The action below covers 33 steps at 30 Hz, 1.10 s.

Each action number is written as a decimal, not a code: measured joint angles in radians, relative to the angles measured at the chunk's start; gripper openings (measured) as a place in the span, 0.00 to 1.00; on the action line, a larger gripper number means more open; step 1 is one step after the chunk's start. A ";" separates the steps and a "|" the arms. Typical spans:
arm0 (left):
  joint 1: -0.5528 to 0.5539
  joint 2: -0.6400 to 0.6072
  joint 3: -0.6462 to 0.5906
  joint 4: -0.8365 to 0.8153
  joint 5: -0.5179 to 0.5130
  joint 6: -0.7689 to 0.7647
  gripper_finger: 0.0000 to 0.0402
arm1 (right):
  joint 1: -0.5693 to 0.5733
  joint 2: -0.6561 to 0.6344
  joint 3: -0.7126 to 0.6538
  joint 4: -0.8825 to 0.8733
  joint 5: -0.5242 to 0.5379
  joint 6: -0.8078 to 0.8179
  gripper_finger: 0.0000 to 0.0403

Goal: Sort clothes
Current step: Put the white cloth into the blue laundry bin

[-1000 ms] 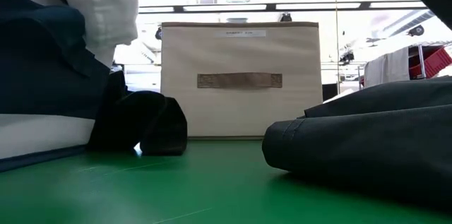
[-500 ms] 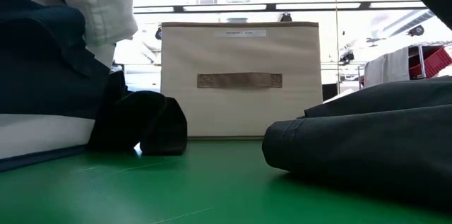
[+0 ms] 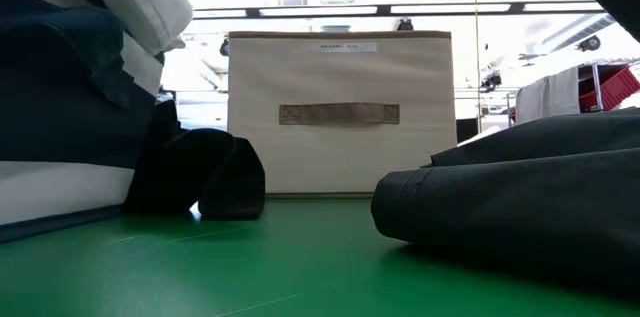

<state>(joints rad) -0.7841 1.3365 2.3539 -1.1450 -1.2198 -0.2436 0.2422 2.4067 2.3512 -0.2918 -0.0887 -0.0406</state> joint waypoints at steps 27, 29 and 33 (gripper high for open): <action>0.000 0.004 -0.005 -0.049 -0.001 0.000 0.58 | 0.002 0.002 -0.001 -0.233 0.013 -0.128 0.06; 0.000 0.004 -0.011 -0.050 -0.001 0.000 0.58 | 0.002 0.002 -0.001 -0.232 0.014 -0.137 0.08; 0.000 0.008 -0.021 -0.062 -0.001 0.000 0.58 | 0.002 0.002 -0.001 -0.232 0.015 -0.180 0.13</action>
<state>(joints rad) -0.7838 1.3442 2.3333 -1.2073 -1.2205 -0.2440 0.2443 2.4084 2.3505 -0.5240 -0.0738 -0.2211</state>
